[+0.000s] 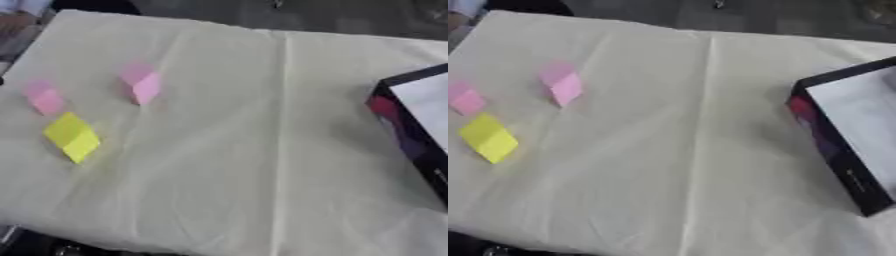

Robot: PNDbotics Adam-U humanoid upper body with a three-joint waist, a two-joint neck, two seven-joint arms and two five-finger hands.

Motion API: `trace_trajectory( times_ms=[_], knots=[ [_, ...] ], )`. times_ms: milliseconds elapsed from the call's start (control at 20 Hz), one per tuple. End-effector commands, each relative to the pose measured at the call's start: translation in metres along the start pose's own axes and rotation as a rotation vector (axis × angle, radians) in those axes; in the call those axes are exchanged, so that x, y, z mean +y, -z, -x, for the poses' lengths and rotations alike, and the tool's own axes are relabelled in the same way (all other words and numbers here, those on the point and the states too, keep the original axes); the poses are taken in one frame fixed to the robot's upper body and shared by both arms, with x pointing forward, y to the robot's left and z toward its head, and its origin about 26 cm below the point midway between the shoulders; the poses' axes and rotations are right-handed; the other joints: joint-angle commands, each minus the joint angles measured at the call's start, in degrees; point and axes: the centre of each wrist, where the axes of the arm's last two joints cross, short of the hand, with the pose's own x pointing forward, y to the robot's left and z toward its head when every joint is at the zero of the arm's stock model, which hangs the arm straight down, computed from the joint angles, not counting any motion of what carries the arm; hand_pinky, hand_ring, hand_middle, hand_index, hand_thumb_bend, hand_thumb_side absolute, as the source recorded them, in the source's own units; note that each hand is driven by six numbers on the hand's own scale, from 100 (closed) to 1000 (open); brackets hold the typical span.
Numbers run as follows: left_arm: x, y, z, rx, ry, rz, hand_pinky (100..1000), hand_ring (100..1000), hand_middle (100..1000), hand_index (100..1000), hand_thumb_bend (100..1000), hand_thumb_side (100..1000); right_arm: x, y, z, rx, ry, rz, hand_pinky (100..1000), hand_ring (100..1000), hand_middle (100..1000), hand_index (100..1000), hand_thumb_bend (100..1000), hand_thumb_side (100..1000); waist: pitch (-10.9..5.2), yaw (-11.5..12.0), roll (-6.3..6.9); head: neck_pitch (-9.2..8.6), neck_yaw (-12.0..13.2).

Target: Pick up the objects with one hand, pass them to the other hand, and then place them into the box on the other side of the table.

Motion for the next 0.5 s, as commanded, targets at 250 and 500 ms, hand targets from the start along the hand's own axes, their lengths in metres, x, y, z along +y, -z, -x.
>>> trace_trajectory(
  times_ms=[250, 500],
  knots=[
    [0.006, 0.016, -0.008, 0.162, 0.074, 0.035, 958, 858, 835, 801, 798, 300, -0.001, 0.009, -0.014, -0.044, -0.028, -0.038, 795, 678, 910, 884, 421, 175, -0.69, 0.29, 0.23, 0.35, 0.26],
    [-0.006, 0.033, -0.007, 0.279, 0.131, 0.080, 963, 873, 839, 802, 798, 299, -0.001, 0.008, -0.012, -0.039, -0.028, -0.037, 795, 676, 909, 884, 420, 176, -0.66, 0.22, 0.14, 0.35, 0.67]
  ],
)
